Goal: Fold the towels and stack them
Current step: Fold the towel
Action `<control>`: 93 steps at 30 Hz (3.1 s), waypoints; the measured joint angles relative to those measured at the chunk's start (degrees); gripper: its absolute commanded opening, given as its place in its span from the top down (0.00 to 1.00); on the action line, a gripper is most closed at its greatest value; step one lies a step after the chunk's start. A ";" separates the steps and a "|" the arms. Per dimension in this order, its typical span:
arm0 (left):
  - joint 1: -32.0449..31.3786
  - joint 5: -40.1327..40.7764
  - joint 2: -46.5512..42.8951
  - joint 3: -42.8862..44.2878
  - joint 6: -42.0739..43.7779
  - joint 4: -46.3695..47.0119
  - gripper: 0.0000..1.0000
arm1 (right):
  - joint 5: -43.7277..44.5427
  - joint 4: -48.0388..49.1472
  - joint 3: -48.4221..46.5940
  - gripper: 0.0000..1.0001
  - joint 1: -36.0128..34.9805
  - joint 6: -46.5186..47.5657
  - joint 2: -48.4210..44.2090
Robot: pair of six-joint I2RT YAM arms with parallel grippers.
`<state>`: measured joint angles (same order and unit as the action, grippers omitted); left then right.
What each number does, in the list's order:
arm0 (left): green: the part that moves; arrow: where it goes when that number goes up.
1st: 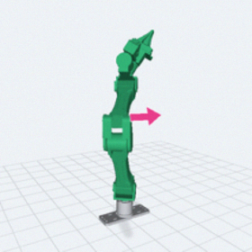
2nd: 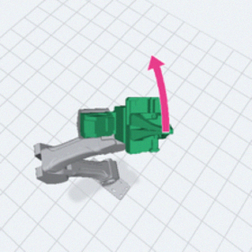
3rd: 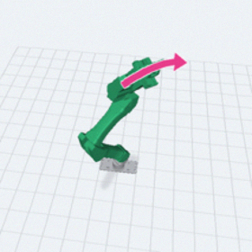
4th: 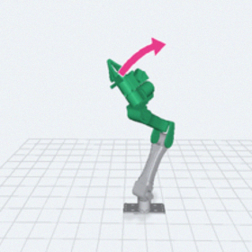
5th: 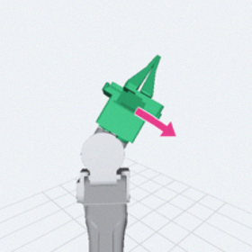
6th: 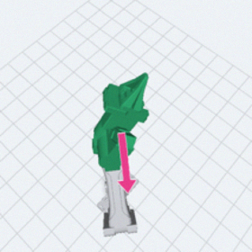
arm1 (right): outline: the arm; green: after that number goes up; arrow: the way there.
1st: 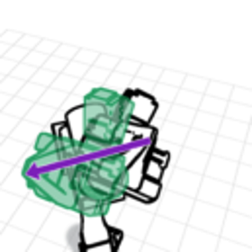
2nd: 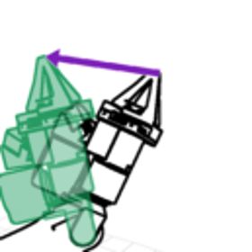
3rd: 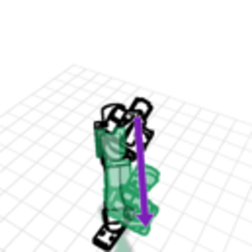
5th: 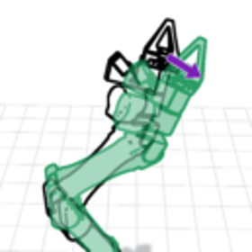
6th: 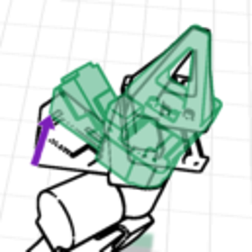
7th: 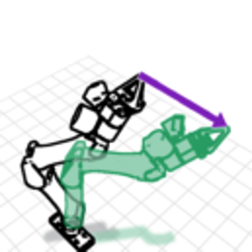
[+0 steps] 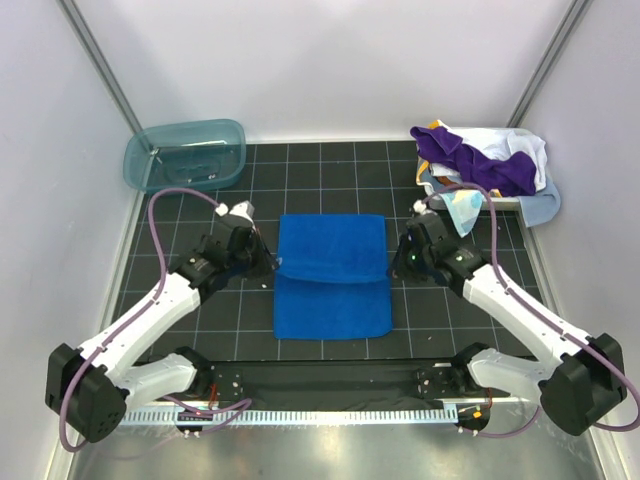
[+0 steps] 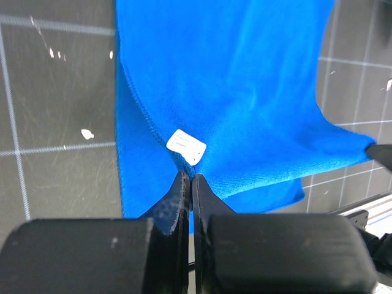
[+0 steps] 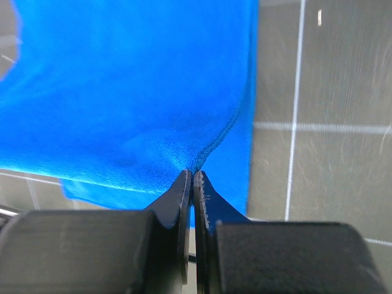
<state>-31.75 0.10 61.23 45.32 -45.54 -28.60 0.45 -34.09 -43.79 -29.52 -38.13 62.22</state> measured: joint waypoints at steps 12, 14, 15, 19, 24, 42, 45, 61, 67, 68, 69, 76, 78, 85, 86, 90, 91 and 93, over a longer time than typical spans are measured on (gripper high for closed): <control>0.00 2.25 0.52 11.80 2.67 -6.45 1.00 | 4.24 -8.15 -17.59 0.98 0.00 2.45 1.57; 0.00 2.43 0.52 12.92 2.82 -7.06 1.00 | 4.61 -9.03 -18.60 0.98 0.00 2.60 1.57; 0.00 2.49 0.46 13.33 2.93 -7.34 1.00 | 4.72 -9.35 -18.86 0.98 0.00 2.69 1.53; 0.00 2.56 -0.02 13.66 2.99 -8.66 1.00 | 4.96 -11.10 -19.02 0.98 0.00 2.91 1.27; 0.00 2.67 -1.05 13.66 2.99 -9.86 1.00 | 4.98 -12.26 -18.99 0.98 0.00 2.91 0.04; -0.09 -2.05 -6.93 -0.50 1.53 -8.83 1.00 | -0.96 -7.78 0.33 0.98 -0.04 -0.31 -7.37; -0.11 -3.34 -7.21 -4.37 0.81 -7.76 1.00 | -2.86 -5.33 5.05 0.98 -0.04 -1.38 -8.26; -0.48 -5.20 -7.10 -6.05 0.57 -6.93 1.00 | -3.48 -5.51 5.20 0.98 -0.04 -2.05 -7.93; -0.48 -4.61 -8.52 0.46 1.01 -8.55 1.00 | 0.33 -9.03 -8.39 0.98 -0.04 0.00 -7.43; -0.48 -4.59 -9.03 0.70 1.03 -8.63 1.00 | 0.70 -9.18 -9.25 0.97 -0.04 0.31 -7.56; -0.48 -4.44 -9.53 0.72 1.03 -8.83 1.00 | 0.96 -9.27 -9.44 0.98 -0.04 0.46 -7.76; -0.50 -4.94 -10.84 -1.79 0.70 -9.38 1.00 | 0.55 -10.54 -2.03 0.98 -0.07 -0.04 -11.08; -0.55 -5.75 -10.84 -3.54 0.48 -9.18 1.00 | -0.46 -10.21 0.74 0.98 -0.09 -0.63 -12.07; -0.81 -7.76 -10.69 -9.18 -0.83 -7.10 1.00 | -4.37 -7.06 9.77 0.97 -0.33 -2.84 -13.70; -0.90 -7.91 -10.58 -10.03 -1.05 -6.71 1.00 | -4.72 -6.73 10.43 0.97 -0.37 -3.02 -13.31; -1.57 -7.96 -9.64 -12.81 -2.38 -5.25 1.00 | -5.35 -4.15 12.92 0.97 -0.39 -3.65 -11.82; -1.60 -7.96 -9.42 -13.33 -2.64 -4.79 1.00 | -5.57 -3.41 13.77 0.97 -0.39 -3.98 -11.41; -1.66 -8.07 -8.61 -14.49 -3.74 -3.76 1.00 | -5.81 -2.25 15.30 0.97 -0.39 -4.48 -10.60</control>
<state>-33.41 -7.97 52.62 30.83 -49.28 -32.36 -5.37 -36.34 -28.49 -29.91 -42.61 51.62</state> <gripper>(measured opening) 0.029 0.089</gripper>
